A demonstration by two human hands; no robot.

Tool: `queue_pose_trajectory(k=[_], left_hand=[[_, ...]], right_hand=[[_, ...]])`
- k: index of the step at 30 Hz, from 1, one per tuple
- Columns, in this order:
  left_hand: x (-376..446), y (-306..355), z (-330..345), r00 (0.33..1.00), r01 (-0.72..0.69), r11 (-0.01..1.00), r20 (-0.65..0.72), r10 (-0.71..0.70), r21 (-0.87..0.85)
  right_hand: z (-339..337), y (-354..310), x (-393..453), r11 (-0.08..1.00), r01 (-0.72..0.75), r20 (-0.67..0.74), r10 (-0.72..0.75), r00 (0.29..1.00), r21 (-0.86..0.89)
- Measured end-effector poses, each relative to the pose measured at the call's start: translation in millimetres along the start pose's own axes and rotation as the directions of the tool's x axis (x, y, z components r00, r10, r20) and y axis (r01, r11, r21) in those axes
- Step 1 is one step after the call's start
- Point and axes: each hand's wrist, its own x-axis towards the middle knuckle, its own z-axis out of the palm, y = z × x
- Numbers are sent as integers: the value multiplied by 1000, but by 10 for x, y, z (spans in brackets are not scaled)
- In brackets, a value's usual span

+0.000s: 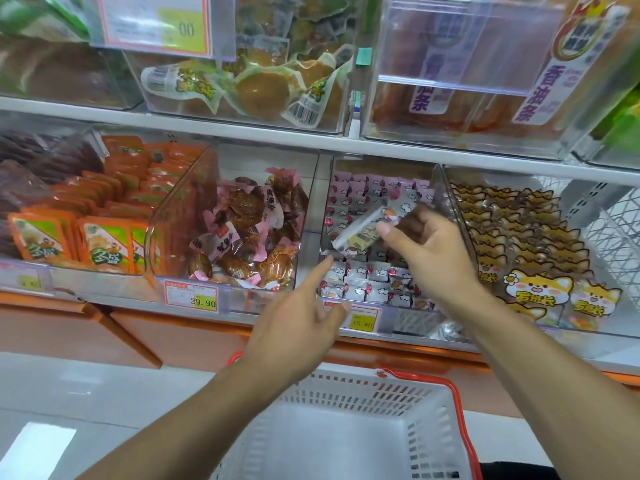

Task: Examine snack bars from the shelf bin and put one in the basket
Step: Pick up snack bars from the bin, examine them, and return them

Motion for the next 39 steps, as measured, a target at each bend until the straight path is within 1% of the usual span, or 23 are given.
queue_pose_trajectory(k=[2,4,7,10,16,18,19,20,22,23,24,26,28,29,31,32,34,37,39], left_hand=[[12,-13,8,1000,-23,984,4,23,179],[25,-22,23,999,-36,947,1,37,318],[35,-25,39,999,-31,899,-17,43,436],[35,-27,41,999,-26,890,-5,31,454],[24,-21,35,999,-29,883,-10,38,469],[19,-28,32,999,-38,882,-6,47,469],[13,-34,31,999,-43,883,-8,53,468],[8,-41,27,998,-46,883,-12,59,466],[2,-51,18,998,-51,885,-15,66,463],[-1,-55,14,998,-54,886,-15,68,461],[-4,-59,11,997,-56,887,-15,70,458],[-8,-63,6,997,-59,891,-15,74,450],[-9,-58,8,997,-57,893,-22,75,446],[-9,-57,11,997,-55,896,-24,74,441],[-6,-54,13,997,-56,903,-29,75,426],[-4,-55,13,996,-58,906,-32,78,418],[-2,-60,14,995,-65,911,-47,92,406],[0,-64,13,990,-81,914,-74,120,399],[3,-62,10,989,-84,917,-77,124,389]], right_hand=[[59,-24,41,995,28,26,-26,999,-98],[115,-60,79,982,56,48,-48,998,-178],[158,-87,148,956,56,68,-38,997,-287],[191,-77,213,929,36,74,-10,997,-368],[309,-26,238,912,74,80,-45,996,-403],[345,-3,205,911,89,115,-46,992,-403],[356,16,188,894,115,147,-56,988,-434],[367,33,174,855,153,189,-66,980,-495],[377,57,163,724,229,277,-54,959,-651],[377,60,167,676,261,313,-46,948,-689],[371,59,180,662,280,331,-51,942,-696],[339,43,214,667,281,286,-105,953,-690],[287,44,250,613,256,187,-177,966,-747],[266,55,256,569,230,160,-171,972,-789],[261,96,239,506,177,153,-88,984,-844],[266,120,230,515,158,153,-52,987,-843],[277,130,216,601,142,139,-52,989,-786],[258,71,210,786,136,40,-140,989,-604],[224,-4,181,879,137,-57,-182,982,-456]])
